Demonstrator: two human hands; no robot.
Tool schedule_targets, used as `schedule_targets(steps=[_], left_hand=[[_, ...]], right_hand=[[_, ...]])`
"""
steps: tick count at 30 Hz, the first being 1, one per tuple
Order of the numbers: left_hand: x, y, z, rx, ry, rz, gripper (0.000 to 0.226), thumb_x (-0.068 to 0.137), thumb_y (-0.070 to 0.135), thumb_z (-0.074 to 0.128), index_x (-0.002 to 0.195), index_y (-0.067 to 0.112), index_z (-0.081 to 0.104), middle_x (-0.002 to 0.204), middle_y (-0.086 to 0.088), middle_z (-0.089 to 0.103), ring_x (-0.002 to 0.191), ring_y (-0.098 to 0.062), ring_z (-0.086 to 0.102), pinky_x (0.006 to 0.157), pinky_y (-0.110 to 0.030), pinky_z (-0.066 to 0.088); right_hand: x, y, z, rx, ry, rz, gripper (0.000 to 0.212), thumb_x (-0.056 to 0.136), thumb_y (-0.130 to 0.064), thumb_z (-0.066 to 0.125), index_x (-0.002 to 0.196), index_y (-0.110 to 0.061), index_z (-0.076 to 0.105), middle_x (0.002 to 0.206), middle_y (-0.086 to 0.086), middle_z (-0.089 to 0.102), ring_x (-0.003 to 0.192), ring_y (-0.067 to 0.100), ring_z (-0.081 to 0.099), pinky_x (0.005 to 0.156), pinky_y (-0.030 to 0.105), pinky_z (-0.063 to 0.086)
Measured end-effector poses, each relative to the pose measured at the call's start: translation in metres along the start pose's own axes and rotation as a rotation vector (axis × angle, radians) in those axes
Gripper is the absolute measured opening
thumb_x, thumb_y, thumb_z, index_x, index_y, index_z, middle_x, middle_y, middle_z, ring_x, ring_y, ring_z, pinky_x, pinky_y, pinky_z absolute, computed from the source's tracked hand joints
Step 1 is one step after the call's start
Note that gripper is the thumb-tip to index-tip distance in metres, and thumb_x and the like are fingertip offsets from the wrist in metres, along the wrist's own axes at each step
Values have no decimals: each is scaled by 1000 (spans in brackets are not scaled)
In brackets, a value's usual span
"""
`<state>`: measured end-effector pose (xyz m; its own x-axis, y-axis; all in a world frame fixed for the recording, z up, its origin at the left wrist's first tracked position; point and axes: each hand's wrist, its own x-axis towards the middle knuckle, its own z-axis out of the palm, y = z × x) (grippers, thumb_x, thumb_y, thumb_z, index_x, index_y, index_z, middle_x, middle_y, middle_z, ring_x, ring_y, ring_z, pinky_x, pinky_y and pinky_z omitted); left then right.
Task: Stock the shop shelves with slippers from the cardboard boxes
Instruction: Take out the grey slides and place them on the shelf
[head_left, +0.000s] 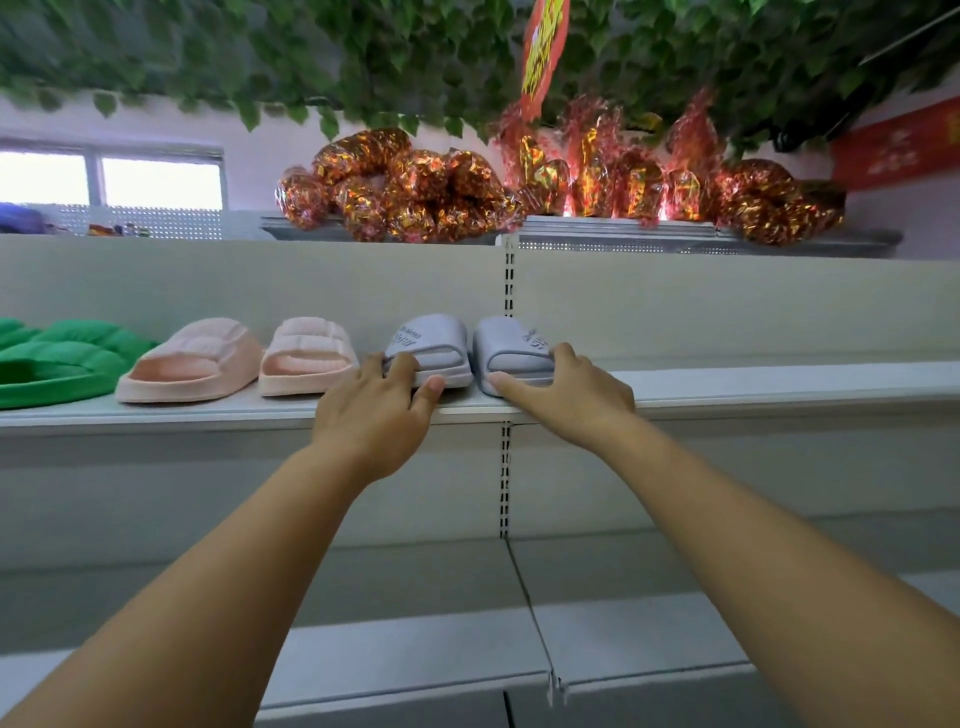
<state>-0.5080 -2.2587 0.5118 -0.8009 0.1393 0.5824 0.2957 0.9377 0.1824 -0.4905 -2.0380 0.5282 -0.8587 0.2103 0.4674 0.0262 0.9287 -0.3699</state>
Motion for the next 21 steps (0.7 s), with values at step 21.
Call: schedule_targets(steps=[21], left_hand=[[-92, -36, -41, -162, 90, 324, 63, 93, 55, 59, 145, 20, 52, 141, -6, 59, 131, -27, 52, 106, -44, 44]], right_hand=[[-135, -10, -57, 40, -65, -227, 79, 82, -57, 76, 147, -22, 47, 149, 0, 48, 139, 16, 39, 102, 22, 28]])
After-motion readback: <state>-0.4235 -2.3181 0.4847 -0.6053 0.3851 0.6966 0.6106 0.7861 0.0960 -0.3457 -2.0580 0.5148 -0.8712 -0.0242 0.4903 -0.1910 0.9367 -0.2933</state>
